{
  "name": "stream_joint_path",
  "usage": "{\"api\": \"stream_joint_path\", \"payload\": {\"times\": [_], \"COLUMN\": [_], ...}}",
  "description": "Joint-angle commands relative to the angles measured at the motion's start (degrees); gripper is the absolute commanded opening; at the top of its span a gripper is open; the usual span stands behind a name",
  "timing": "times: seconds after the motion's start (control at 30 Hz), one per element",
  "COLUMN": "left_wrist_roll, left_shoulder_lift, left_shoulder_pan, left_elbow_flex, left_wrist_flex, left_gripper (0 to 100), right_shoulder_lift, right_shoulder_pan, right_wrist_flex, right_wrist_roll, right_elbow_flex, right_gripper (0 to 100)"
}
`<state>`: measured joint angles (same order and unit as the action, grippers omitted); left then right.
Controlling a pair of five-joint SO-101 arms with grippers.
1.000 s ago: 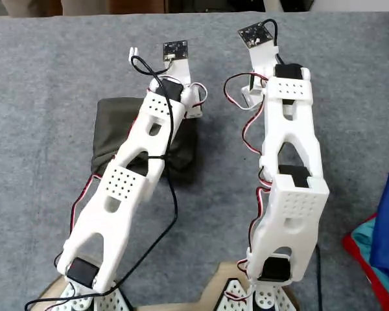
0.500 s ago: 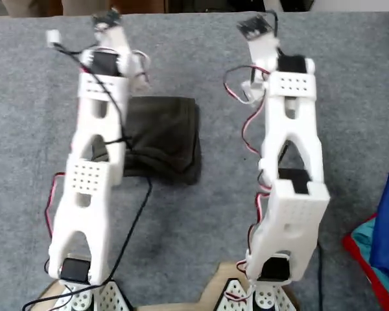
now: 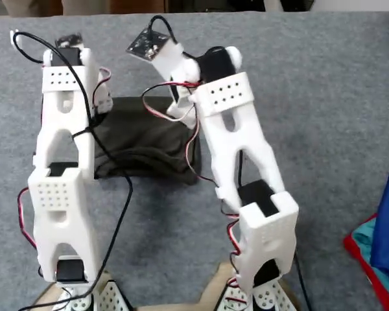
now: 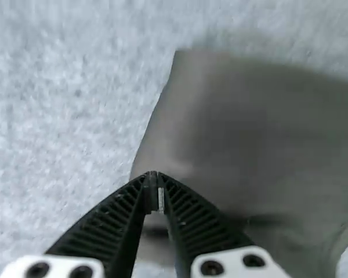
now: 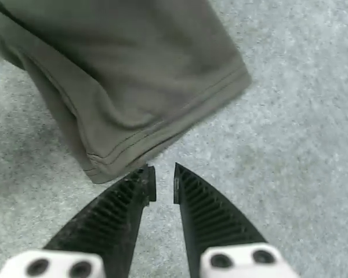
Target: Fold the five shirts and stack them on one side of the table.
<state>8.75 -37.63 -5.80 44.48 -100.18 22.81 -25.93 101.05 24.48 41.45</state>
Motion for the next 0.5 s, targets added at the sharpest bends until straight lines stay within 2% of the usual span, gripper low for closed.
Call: {"api": "stream_joint_path", "payload": {"times": [0.0,0.1,0.27,0.37,0.47], "left_wrist_roll": [-3.2,-5.2,-8.6,-9.2,-9.9], "left_shoulder_lift": [6.6,6.5,6.9,6.5,6.5], "left_shoulder_pan": [-1.1,-2.6,-4.0,-4.0,-4.0], "left_elbow_flex": [-6.9,-10.5,-17.0,-18.2,-19.9], "left_wrist_flex": [0.4,2.6,8.7,9.9,11.4], "left_gripper": [2,2,2,2,2], "right_shoulder_lift": [-4.4,-4.4,-3.9,-3.8,-3.8], "right_shoulder_pan": [-2.1,-5.1,-10.9,-12.1,-11.5], "right_wrist_flex": [1.0,1.1,0.9,-3.0,-9.3], "right_wrist_roll": [0.4,-1.1,-17.2,-27.0,-30.9], "right_elbow_flex": [-0.4,-4.9,-11.0,-15.4,-19.9], "right_gripper": [5.6,2.3,1.9,1.9,1.9]}}
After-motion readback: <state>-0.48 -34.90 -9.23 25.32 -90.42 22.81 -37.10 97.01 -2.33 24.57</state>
